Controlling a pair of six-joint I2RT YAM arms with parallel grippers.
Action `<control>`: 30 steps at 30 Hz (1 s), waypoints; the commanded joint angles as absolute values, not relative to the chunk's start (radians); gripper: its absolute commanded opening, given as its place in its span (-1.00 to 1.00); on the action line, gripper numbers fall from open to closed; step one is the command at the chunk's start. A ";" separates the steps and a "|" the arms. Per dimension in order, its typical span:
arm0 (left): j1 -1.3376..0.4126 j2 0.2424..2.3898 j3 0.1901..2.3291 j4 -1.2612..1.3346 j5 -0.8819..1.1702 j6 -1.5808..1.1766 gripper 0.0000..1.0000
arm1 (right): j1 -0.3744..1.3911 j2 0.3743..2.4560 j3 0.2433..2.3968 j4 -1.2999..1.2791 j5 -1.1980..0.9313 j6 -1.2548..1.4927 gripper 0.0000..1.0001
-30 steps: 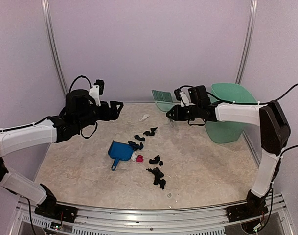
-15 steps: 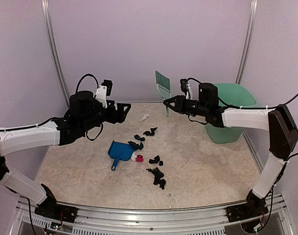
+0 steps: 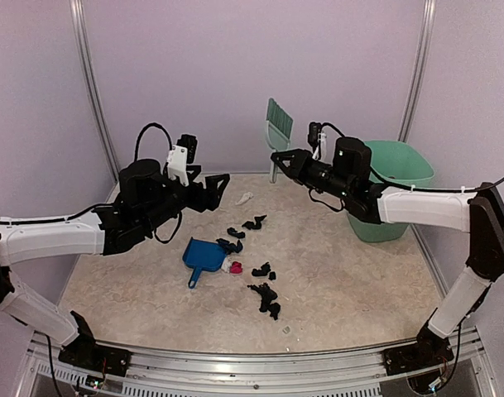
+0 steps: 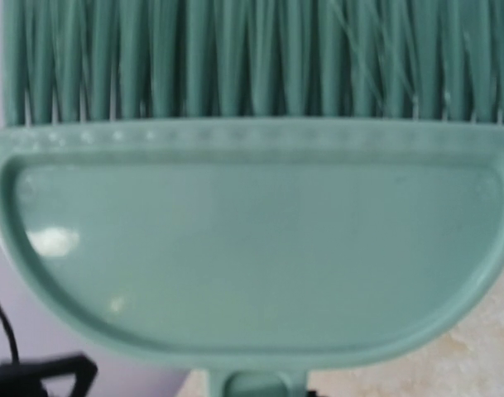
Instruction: Sweep away the paper scraps from the table
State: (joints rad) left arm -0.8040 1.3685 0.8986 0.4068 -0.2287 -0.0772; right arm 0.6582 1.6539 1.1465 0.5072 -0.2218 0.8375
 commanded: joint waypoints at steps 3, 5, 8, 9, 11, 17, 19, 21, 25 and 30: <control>-0.818 1.392 0.910 0.470 -0.164 -0.063 0.73 | 0.719 1.607 1.148 0.510 0.059 0.962 -1.00; -0.826 1.402 0.910 0.485 -0.132 -0.062 0.73 | 0.737 1.607 1.150 0.504 0.104 0.994 -1.00; -0.837 1.420 0.911 0.509 -0.092 -0.049 0.72 | 0.769 1.611 1.167 0.486 0.152 1.047 -1.00; -0.838 1.425 0.910 0.521 -0.078 -0.049 0.70 | 0.780 1.615 1.174 0.476 0.164 1.066 -1.00; -0.839 1.438 0.917 0.536 -0.050 -0.048 0.66 | 0.798 1.623 1.182 0.466 0.182 1.117 -1.00; -0.839 1.507 0.974 0.543 -0.007 -0.068 0.51 | 0.834 1.641 1.161 0.483 0.194 1.294 -1.00; -0.839 1.528 0.985 0.553 -0.006 -0.079 0.48 | 0.846 1.644 1.161 0.489 0.201 1.317 -1.00; -0.839 1.542 0.990 0.573 0.022 -0.092 0.45 | 0.859 1.646 1.160 0.483 0.224 1.344 -1.00; -0.842 1.566 1.000 0.607 0.029 -0.108 0.38 | 0.880 1.647 1.155 0.466 0.270 1.396 -1.00; -0.844 1.608 1.029 0.627 0.029 -0.122 0.28 | 0.894 1.658 1.157 0.482 0.240 1.419 -1.00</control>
